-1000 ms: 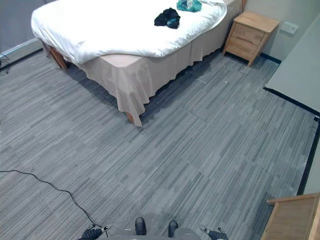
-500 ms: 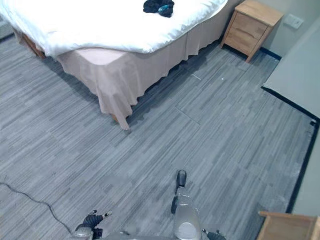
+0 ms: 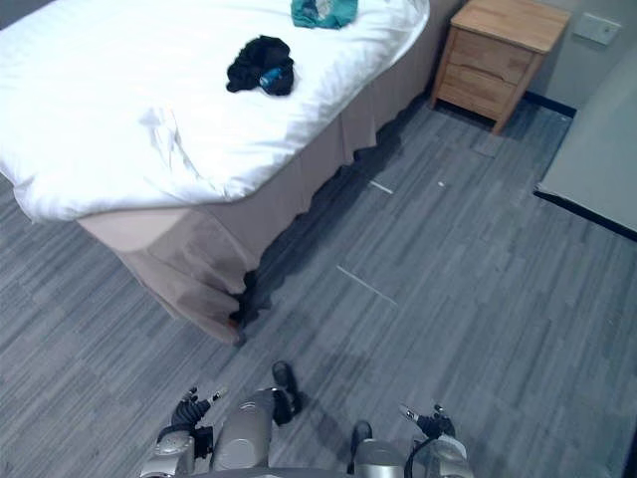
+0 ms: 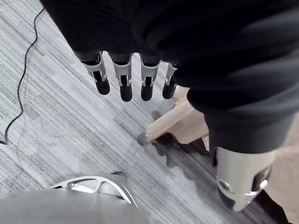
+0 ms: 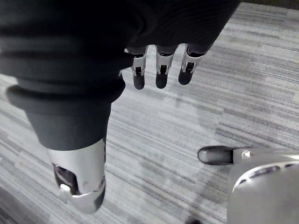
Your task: Tidy the bed and pick cloth on bed and put in laundry
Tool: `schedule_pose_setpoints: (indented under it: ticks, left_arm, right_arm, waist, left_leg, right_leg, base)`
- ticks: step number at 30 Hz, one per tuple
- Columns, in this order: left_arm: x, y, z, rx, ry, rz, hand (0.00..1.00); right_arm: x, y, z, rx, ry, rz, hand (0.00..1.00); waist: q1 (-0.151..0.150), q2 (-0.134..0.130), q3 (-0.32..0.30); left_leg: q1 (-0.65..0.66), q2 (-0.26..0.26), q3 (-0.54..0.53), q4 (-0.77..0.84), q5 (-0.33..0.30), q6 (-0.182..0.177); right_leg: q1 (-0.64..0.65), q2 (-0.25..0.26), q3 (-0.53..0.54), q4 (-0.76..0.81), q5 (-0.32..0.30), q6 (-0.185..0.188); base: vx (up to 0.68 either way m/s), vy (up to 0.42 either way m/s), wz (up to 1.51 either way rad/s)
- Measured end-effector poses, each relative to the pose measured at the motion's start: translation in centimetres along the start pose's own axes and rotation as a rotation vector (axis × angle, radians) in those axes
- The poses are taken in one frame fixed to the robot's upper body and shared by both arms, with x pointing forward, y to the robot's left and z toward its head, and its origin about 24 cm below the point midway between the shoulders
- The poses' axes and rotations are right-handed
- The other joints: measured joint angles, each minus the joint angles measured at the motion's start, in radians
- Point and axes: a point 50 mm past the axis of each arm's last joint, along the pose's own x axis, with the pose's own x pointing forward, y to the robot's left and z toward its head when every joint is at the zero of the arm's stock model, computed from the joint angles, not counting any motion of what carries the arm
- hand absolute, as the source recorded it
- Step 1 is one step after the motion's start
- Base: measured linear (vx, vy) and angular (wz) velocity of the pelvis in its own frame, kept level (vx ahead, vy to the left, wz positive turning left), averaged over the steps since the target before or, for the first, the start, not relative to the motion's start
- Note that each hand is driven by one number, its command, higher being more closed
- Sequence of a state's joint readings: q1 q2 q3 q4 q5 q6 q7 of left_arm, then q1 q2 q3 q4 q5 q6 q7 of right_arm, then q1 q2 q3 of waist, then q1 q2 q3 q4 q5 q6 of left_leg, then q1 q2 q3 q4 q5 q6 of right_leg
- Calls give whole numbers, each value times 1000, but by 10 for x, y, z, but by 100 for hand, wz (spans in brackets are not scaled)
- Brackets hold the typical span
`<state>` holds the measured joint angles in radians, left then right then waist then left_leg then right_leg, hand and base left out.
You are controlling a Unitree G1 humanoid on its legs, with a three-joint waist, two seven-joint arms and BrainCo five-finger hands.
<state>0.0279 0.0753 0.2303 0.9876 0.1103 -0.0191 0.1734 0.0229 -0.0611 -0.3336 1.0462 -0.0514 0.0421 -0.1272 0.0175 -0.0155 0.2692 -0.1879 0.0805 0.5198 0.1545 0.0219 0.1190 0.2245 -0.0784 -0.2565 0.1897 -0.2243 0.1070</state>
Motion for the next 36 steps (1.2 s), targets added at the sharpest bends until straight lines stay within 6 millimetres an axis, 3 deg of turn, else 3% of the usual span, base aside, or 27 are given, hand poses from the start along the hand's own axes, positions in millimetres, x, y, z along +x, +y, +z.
schedule_pose_setpoints:
  ticks: [1, 2, 3, 5, 6, 8, 10, 11, 12, 13, 14, 17, 20, 22, 23, 25, 27, 28, 29, 30, 31, 36]
  left_arm:
    - [0, 0, -1, 3, 5, 0, 0]
    - [0, 2, -3, 11, 16, 3, 0]
    - [1, 2, -2, 19, 18, 1, 0]
    - [0, 1, -5, 43, 25, -8, 0]
    - [0, 1, -6, 50, 28, -10, 0]
    - [0, 1, -7, 49, 31, -10, 0]
    - [-1, 1, -8, 51, 32, -10, 0]
    - [0, 3, -9, 53, 33, -5, 0]
    - [0, 11, -10, 57, 36, 12, 0]
    - [0, 17, -12, 58, 42, 28, 0]
    - [-1, 14, -19, 20, 73, 30, 0]
    - [-9, 3, -37, -80, 137, 31, 0]
    - [-10, 3, -36, -264, 143, 93, 0]
    - [-12, 12, -12, -471, 24, 178, 0]
    - [-13, 15, -8, -489, 4, 189, 0]
    - [-17, 46, 27, -573, -186, 290, 0]
    - [-31, 88, 88, -571, -486, 387, 0]
    - [-37, 97, 106, -570, -569, 404, 0]
    - [-50, 110, 141, -584, -724, 432, 0]
    - [-58, 114, 159, -591, -802, 439, 0]
    - [-81, 122, 200, -584, -989, 457, 0]
    - [-119, 111, 273, -525, -1260, 430, 0]
  right_arm:
    - [0, 1, 0, 0, -1, 2, 0]
    - [0, 3, 0, 0, 1, 8, 0]
    - [0, 2, -1, -4, 6, 6, 0]
    - [0, 0, -4, -12, 16, 0, 0]
    - [0, -2, -3, -15, 12, -3, 0]
    - [0, -1, -1, -29, 3, 3, 0]
    - [1, 2, 0, -24, 3, 9, 0]
    - [0, 4, -2, -13, 11, 13, 0]
    - [-1, 10, -7, 3, 30, 24, 0]
    - [-3, 15, -13, 14, 51, 34, 0]
    - [-2, 7, -14, 23, 58, 16, 0]
    - [-1, -7, -17, 47, 64, -26, 0]
    - [-2, -7, -18, 55, 62, -29, 0]
    - [-5, -9, -24, 72, 49, -41, 0]
    - [-5, -10, -24, 73, 46, -42, 0]
    - [-10, -11, -35, 79, 45, -57, 0]
    - [-15, -14, -47, 46, 58, -59, 0]
    - [-16, -14, -49, 40, 61, -60, 0]
    - [-18, -16, -56, 39, 76, -64, 0]
    - [-19, -17, -58, 37, 79, -65, 0]
    - [-19, -17, -57, 26, 76, -63, 0]
    - [-17, -20, -50, 43, 52, -68, 0]
  waist:
    - [1, -3, -1]
    - [-5, -11, -1]
    - [-12, -14, 0]
    - [-20, -12, 1]
    - [-22, 0, 7]
    - [-29, 0, 7]
    - [-30, -10, 0]
    - [-29, -24, -8]
    - [-25, -72, -28]
    - [-19, -98, -35]
    - [-4, -51, -44]
    - [-8, 15, -71]
    - [-4, 25, -78]
    - [1, 5, -83]
    - [1, 3, -84]
    - [2, -7, -91]
    - [1, -8, -93]
    - [1, -7, -93]
    - [2, -11, -95]
    - [3, -12, -96]
    - [-1, -15, -94]
    - [-4, 1, -61]
  left_leg:
    - [22, -16, -15, -28, -1, -1]
    - [61, -50, -68, -63, -5, -3]
    - [89, -70, -118, -71, -20, -6]
    - [157, -89, -198, -75, -46, -18]
    - [203, -95, -249, -88, -49, -25]
    - [242, -92, -328, -91, -65, -52]
    - [268, -86, -400, -101, -84, -87]
    - [274, -90, -420, -108, -94, -102]
    - [283, -108, -450, -110, -106, -126]
    - [289, -123, -462, -117, -112, -138]
    - [306, -87, -466, -125, -121, -159]
    - [323, -8, -452, -160, -116, -191]
    - [341, 25, -449, -184, -105, -209]
    - [338, 29, -445, -184, -103, -212]
    - [338, 29, -443, -184, -103, -212]
    - [333, 31, -430, -184, -104, -212]
    - [319, 28, -418, -180, -105, -212]
    - [310, 27, -416, -176, -111, -213]
    - [277, 27, -410, -159, -123, -217]
    - [257, 27, -408, -150, -126, -213]
    - [205, 25, -399, -137, -126, -213]
    - [104, 29, -373, -102, -115, -218]
  right_leg:
    - [-48, -20, -8, 125, -3, 13]
    - [-159, -65, -2, 403, 32, 79]
    - [-224, -84, 21, 576, 46, 115]
    - [-292, -114, 29, 692, 2, 108]
    - [-318, -132, 23, 651, -32, 97]
    - [-343, -118, 83, 466, -47, 88]
    - [-354, -83, 239, 175, -13, 90]
    - [-355, -81, 300, 61, 54, 87]
    - [-360, -96, 345, -17, 220, 72]
    - [-367, -109, 347, -13, 268, 57]
    - [-356, -87, 314, 13, 235, 37]
    - [-297, -27, 255, -66, 230, 5]
    - [-266, 8, 229, -102, 234, -15]
    - [-260, 12, 222, -124, 243, -29]
    - [-260, 12, 222, -125, 244, -30]
    - [-260, 8, 229, -128, 247, -33]
    - [-264, 4, 228, -148, 258, -31]
    - [-266, 4, 230, -157, 264, -31]
    - [-285, 4, 231, -168, 276, -33]
    - [-297, 4, 233, -174, 281, -33]
    - [-340, -3, 237, -182, 303, -33]
    - [-430, 1, 265, -197, 340, -38]
  base:
    - [497, 220, 90]
    - [493, 199, 110]
    - [582, 168, 160]
    - [490, 29, 152]
    - [484, -76, 150]
    - [446, -133, 140]
    - [364, -241, 134]
    - [405, -417, 146]
    - [332, -418, 110]
    - [325, -424, 77]
    - [204, -278, 46]
    - [241, -270, 27]
    - [108, -132, 15]
    - [40, -53, 10]
    - [0, 0, 0]
    - [-31, 9, -7]
    - [-62, 10, -5]
    - [-96, -6, -6]
    - [-88, -20, -3]
    - [-115, -26, -2]
    - [-65, -11, -3]
    - [-40, -21, -13]
